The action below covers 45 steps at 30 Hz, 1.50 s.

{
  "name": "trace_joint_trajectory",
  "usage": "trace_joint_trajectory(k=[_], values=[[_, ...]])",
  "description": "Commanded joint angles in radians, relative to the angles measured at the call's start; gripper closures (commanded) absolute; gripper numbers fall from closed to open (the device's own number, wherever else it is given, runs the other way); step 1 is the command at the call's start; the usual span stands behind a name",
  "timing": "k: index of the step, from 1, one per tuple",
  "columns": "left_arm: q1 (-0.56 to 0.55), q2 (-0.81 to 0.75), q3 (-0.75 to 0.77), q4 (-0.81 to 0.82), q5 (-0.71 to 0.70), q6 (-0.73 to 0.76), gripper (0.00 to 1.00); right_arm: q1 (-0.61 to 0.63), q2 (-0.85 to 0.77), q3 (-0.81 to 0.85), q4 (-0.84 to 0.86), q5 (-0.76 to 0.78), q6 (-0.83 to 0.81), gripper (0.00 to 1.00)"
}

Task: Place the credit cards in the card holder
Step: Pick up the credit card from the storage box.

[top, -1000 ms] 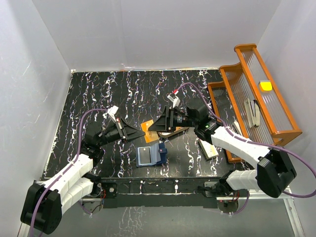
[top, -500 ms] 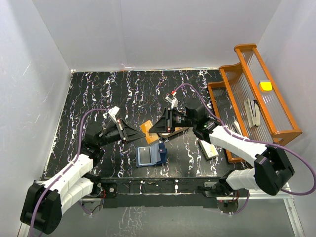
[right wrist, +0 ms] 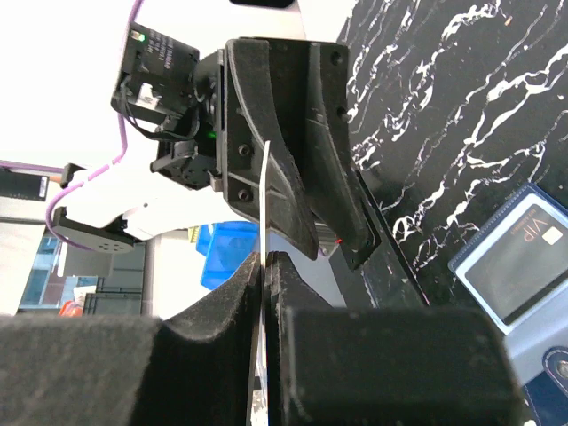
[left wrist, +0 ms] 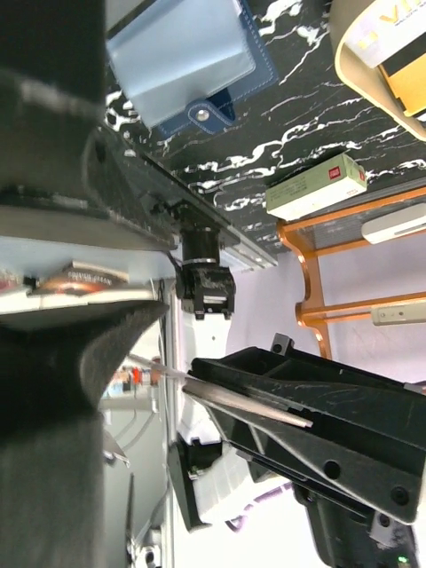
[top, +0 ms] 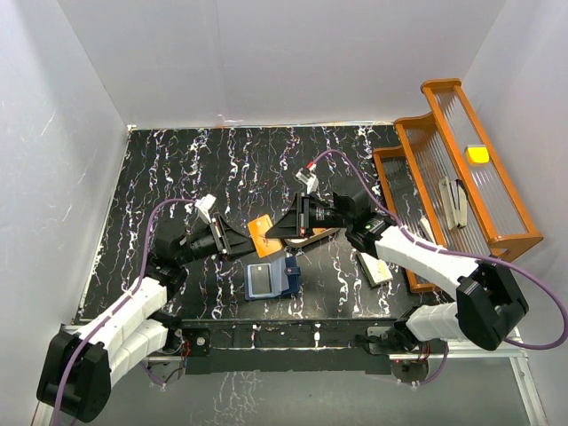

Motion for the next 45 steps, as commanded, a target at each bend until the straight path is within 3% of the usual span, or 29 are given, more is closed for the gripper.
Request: trace_joint_trajectory(k=[1,5,11,20,32,38,45], values=[[-0.005,-0.028,-0.009,0.072,0.0,-0.053,0.64,0.004,-0.025,-0.027,0.181,0.012,0.07,0.96],[-0.005,-0.029,-0.04,0.184,0.002,-0.111,0.49,0.009,-0.005,-0.032,0.21,0.023,0.09,0.98],[-0.005,-0.077,-0.025,0.109,-0.017,-0.07,0.42,0.008,-0.003,-0.038,0.234,0.043,0.1,1.0],[-0.005,-0.246,0.111,-0.338,-0.233,0.086,0.37,0.009,-0.013,-0.072,0.287,0.034,0.123,1.0],[-0.005,-0.276,0.113,-0.249,-0.224,0.026,0.31,0.01,0.035,-0.083,0.361,0.027,0.152,1.0],[-0.005,-0.34,0.162,-0.46,-0.362,0.089,0.3,0.01,0.024,-0.093,0.35,0.038,0.137,1.0],[-0.005,-0.353,0.169,-0.439,-0.356,0.067,0.3,0.01,0.034,-0.095,0.368,0.037,0.147,1.0]])
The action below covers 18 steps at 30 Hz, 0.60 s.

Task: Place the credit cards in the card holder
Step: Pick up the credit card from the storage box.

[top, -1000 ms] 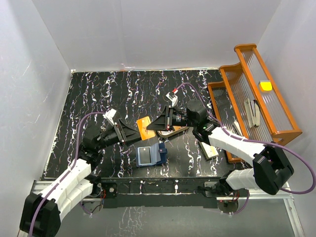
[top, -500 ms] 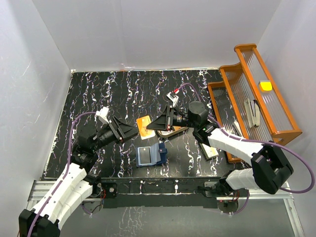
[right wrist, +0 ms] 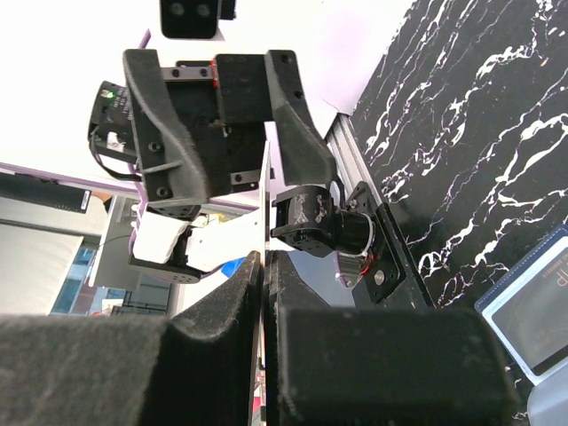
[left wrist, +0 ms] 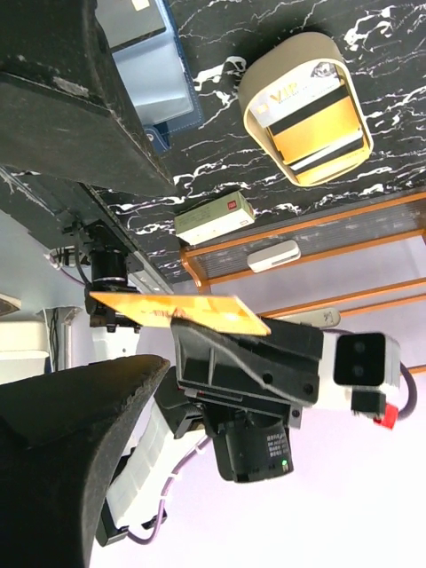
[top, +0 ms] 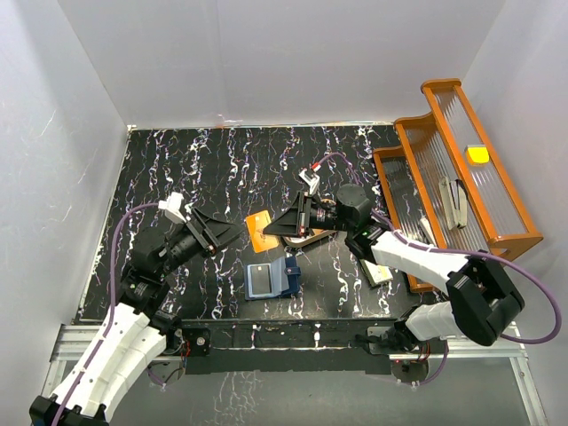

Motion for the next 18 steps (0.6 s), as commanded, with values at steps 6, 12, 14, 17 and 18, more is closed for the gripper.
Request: trace_joint_trajectory(k=[6,12,14,17,18], values=[[-0.005,0.01,0.01,0.112,0.051,-0.039,0.29,0.011,0.026,0.017,0.06,0.007,0.009,1.0],[-0.005,0.088,-0.067,0.313,0.147,-0.122,0.31,0.056,0.066,0.071,0.081,0.023,0.019,1.0],[-0.005,0.117,-0.088,0.358,0.167,-0.134,0.37,0.063,0.079,0.075,0.115,0.026,0.04,1.0],[-0.005,0.142,-0.096,0.356,0.18,-0.116,0.53,0.066,0.093,0.082,0.143,0.023,0.064,1.0],[-0.005,0.144,-0.095,0.334,0.177,-0.101,0.58,0.069,0.096,0.087,0.144,0.019,0.065,1.0]])
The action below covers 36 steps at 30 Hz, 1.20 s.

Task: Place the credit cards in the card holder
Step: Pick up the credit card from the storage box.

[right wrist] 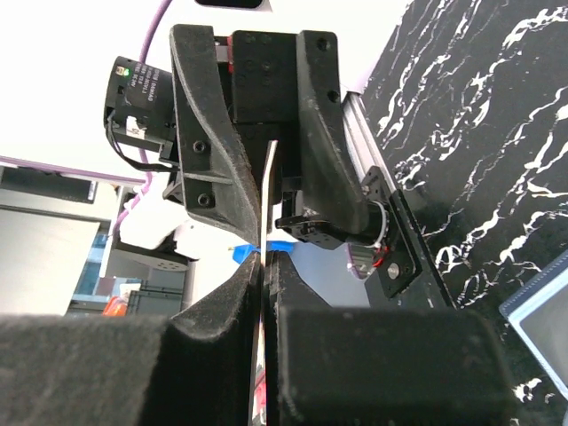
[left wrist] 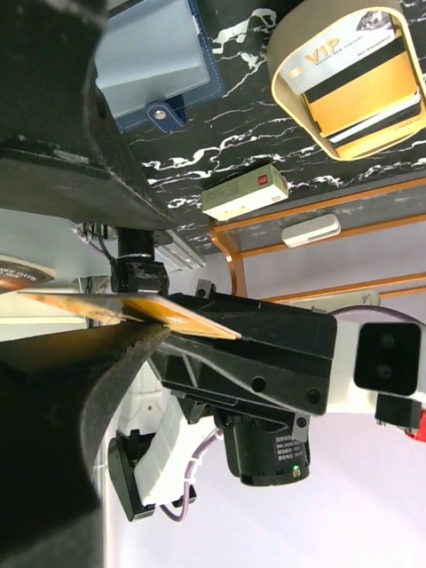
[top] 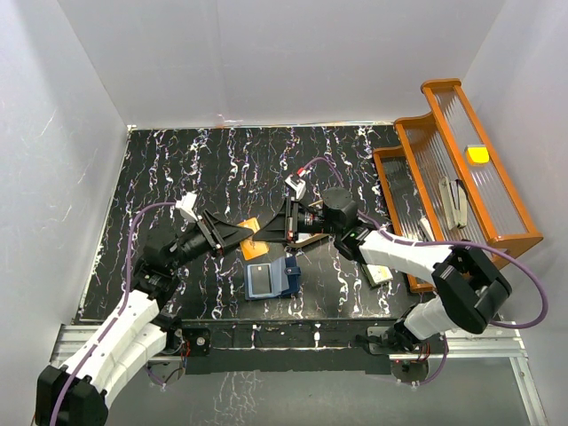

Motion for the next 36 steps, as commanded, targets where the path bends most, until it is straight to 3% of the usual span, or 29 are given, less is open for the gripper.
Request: trace_joint_trajectory(k=[1,4,19,25,36], values=[[-0.005,0.007,-0.007,0.042,0.054,0.023,0.63,0.006,0.007,0.062,0.11,0.002,0.03,0.99],[-0.005,-0.001,-0.014,0.016,0.049,0.05,0.72,0.005,0.003,0.06,0.114,-0.008,0.028,0.94],[-0.006,-0.025,0.007,-0.086,0.065,0.129,0.74,0.005,-0.039,0.013,0.108,-0.047,0.019,0.92],[-0.005,-0.032,0.007,-0.09,0.073,0.13,0.78,0.001,-0.066,0.0,0.109,-0.049,0.023,0.83],[-0.005,-0.037,0.0,-0.086,0.084,0.125,0.83,-0.002,-0.088,-0.016,0.106,-0.072,0.023,0.93]])
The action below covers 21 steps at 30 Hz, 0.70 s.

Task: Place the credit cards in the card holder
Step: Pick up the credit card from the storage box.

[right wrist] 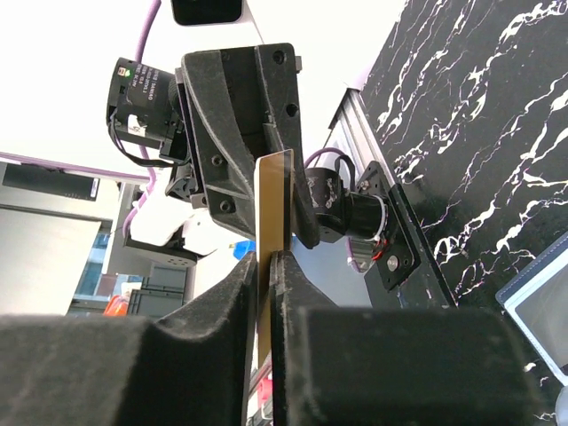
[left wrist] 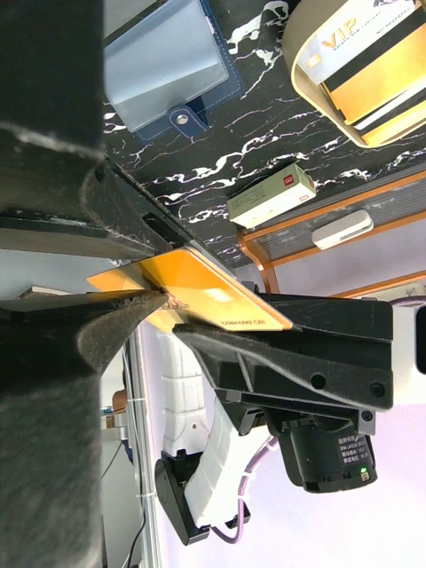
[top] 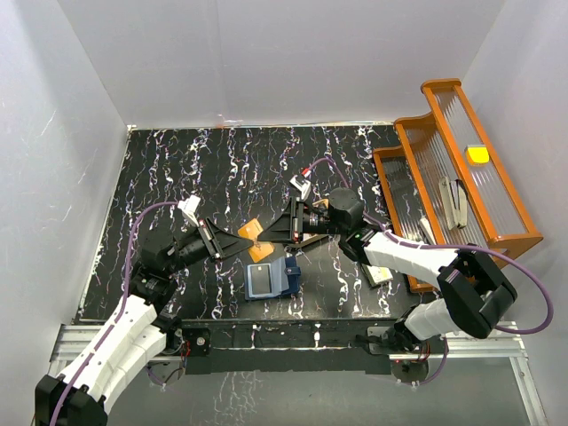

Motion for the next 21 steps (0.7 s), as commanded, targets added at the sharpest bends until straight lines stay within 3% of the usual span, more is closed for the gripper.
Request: trace_joint_trajectory(k=[1,4,8,12,14,18,20,21], values=[[-0.005,0.002,0.008,-0.029,0.003,0.012,0.83,0.009,-0.054,0.009,0.103,-0.048,0.008,0.96],[-0.005,0.001,0.003,-0.002,0.013,-0.014,0.78,0.007,-0.057,0.0,0.108,-0.042,0.008,1.0],[-0.005,-0.007,-0.015,0.071,0.02,-0.086,0.52,0.006,-0.06,-0.026,0.147,0.027,0.05,1.0],[-0.005,0.005,-0.043,0.17,0.034,-0.154,0.47,0.008,-0.037,-0.041,0.258,0.062,0.116,1.0],[-0.005,0.017,-0.044,0.184,0.042,-0.167,0.48,0.008,-0.027,-0.034,0.265,0.076,0.123,1.0],[-0.005,0.034,-0.059,0.262,0.052,-0.222,0.59,0.008,-0.031,-0.035,0.255,0.147,0.112,1.0],[-0.005,0.042,-0.063,0.284,0.051,-0.24,0.71,0.006,-0.044,-0.039,0.228,0.189,0.101,1.0],[-0.005,0.046,-0.063,0.287,0.053,-0.243,0.83,0.008,-0.049,-0.039,0.216,0.205,0.094,1.0]])
